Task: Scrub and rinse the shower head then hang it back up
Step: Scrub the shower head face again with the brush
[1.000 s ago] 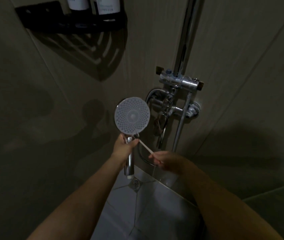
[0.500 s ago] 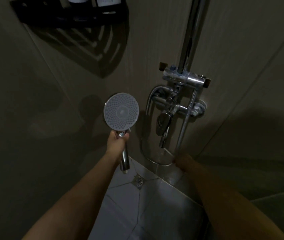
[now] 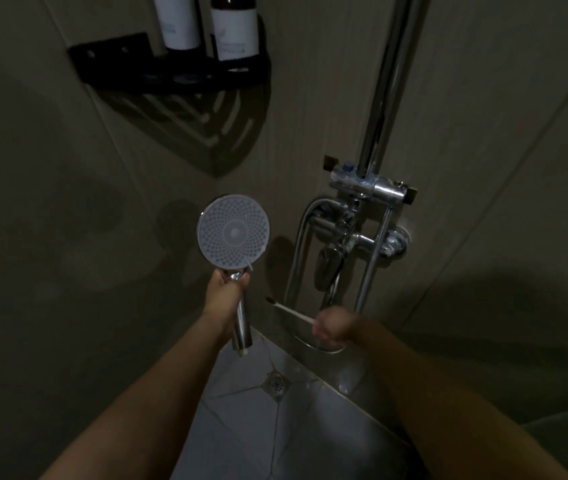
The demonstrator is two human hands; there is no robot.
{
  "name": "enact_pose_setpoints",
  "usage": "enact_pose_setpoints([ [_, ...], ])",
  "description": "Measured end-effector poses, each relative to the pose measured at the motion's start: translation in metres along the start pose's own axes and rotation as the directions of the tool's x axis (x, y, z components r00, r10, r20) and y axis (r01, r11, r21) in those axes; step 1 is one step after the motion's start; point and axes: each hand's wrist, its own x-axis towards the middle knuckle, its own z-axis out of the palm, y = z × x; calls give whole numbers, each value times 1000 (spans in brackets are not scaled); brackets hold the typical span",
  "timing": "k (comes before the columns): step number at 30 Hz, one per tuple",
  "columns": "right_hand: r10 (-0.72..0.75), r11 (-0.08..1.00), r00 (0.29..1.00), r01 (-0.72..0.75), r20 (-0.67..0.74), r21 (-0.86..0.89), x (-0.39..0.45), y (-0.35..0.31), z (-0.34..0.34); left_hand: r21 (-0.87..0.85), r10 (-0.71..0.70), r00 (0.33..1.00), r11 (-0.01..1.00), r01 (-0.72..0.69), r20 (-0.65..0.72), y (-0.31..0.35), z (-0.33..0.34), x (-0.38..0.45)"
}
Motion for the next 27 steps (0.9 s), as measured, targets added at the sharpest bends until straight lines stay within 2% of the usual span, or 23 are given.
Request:
enact_pose_setpoints([
  [3, -49, 961, 990, 84, -134, 265, 4, -31, -8, -84, 17, 1000, 996, -16, 15, 16, -8, -4],
  [8, 29, 907, 966, 83, -258, 413, 15, -36, -7, -140, 43, 996, 990, -31, 81, 43, -19, -9],
  [11, 0, 884, 977, 99, -212, 457, 5, -47, -6, -130, 44, 993, 991, -30, 112, 59, -29, -10],
  [14, -173, 835, 943, 294, -285, 465, -13, -75, -19, -118, 76, 991, 991, -63, 112, 73, -36, -8],
  [17, -307, 724, 830, 521, -465, 452, -46, -121, -42, -112, 111, 989, 989, -100, 97, 86, -37, -11],
  [19, -382, 694, 756, 615, -532, 375, -68, -154, -59, -113, 131, 987, 986, -120, 96, 96, -35, -15],
  [23, -544, 676, 620, 723, -566, 141, -111, -203, -85, -107, 181, 976, 980, -168, 118, 120, -25, -30],
  [25, -629, 684, 549, 727, -550, -56, -126, -220, -88, -118, 212, 969, 973, -197, 128, 134, -20, -39],
  [27, -691, 695, 517, 668, -505, -266, -137, -231, -85, -114, 250, 958, 965, -235, 139, 148, -17, -49],
])
